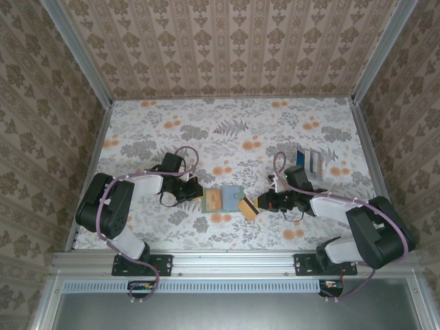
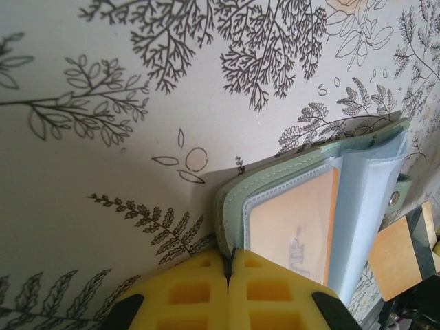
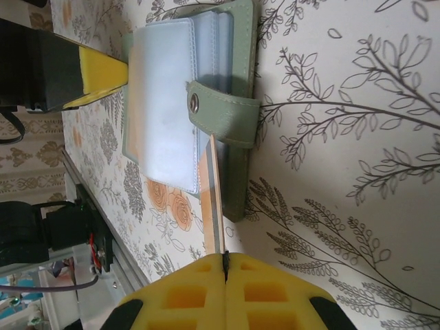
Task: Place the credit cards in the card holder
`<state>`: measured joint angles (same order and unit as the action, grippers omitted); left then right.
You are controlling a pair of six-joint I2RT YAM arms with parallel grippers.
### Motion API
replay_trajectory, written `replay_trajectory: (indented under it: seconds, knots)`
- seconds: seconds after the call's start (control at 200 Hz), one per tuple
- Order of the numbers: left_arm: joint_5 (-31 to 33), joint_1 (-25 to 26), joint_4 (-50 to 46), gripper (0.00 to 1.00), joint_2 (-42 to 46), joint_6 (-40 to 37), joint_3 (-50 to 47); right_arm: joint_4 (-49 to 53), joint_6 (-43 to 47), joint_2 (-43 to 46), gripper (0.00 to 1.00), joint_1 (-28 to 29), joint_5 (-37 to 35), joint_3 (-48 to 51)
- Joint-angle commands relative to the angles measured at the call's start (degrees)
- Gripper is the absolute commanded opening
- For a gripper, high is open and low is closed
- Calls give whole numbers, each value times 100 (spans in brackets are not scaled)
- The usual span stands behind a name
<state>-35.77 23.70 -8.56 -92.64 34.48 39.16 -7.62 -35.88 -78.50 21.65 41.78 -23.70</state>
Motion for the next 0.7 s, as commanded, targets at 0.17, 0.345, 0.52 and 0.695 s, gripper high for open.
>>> replay_trajectory:
  seconds: [0.17, 0.345, 0.52, 0.695]
  knots:
    - [70, 55, 64, 5, -131, -3, -40, -538, -273, -491, 0, 223, -50, -381]
    - [60, 56, 32, 5, -167, -18, 0, -786, -436, -727, 0, 405, -25, -631]
    - [70, 54, 21, 5, -174, -13, 22, -676, -470, -605, 0, 472, -52, -834]
    - [78, 50, 56, 6, -211, 6, 30, -356, -280, -574, 0, 477, -122, -936]
